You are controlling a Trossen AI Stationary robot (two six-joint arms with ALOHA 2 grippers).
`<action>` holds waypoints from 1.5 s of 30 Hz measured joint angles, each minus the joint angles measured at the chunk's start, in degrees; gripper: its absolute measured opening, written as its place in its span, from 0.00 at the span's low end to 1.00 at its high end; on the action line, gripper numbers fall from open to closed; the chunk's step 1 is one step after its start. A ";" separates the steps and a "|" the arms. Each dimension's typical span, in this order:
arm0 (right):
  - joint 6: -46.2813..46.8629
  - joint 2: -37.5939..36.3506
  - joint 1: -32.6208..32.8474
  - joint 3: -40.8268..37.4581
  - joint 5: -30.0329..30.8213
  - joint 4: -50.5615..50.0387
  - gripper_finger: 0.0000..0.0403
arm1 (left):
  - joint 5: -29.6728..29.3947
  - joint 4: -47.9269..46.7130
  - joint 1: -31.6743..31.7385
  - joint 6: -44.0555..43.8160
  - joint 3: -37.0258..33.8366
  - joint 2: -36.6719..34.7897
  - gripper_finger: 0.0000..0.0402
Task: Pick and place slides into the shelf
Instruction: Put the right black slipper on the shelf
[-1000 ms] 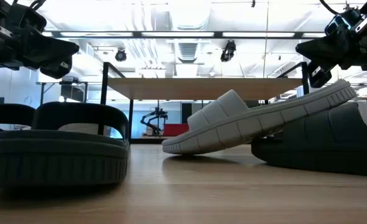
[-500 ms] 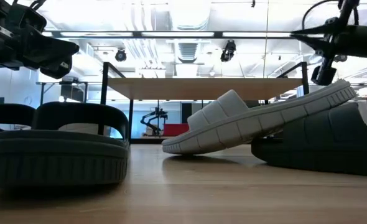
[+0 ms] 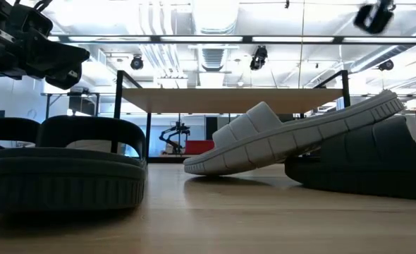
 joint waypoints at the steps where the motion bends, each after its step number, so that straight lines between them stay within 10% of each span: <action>1: -0.80 2.74 0.71 3.40 2.43 -7.43 0.02 | -0.01 0.00 0.00 -0.02 0.00 0.04 0.04; 12: 13.72 26.74 17.65 27.90 6.53 -47.67 0.03 | 0.00 0.00 0.00 -0.02 0.00 0.02 0.04; 25: 63.48 59.62 54.43 50.78 11.31 -56.80 0.08 | 0.00 0.00 0.00 -0.02 0.00 0.00 0.04; 41: 73.57 94.09 61.42 64.11 11.14 -64.78 0.08 | 0.01 0.00 0.02 -0.02 0.00 0.02 0.04; 45: 72.33 95.97 60.85 61.03 2.88 -64.92 0.08 | -0.01 0.00 0.01 -0.02 0.00 0.02 0.04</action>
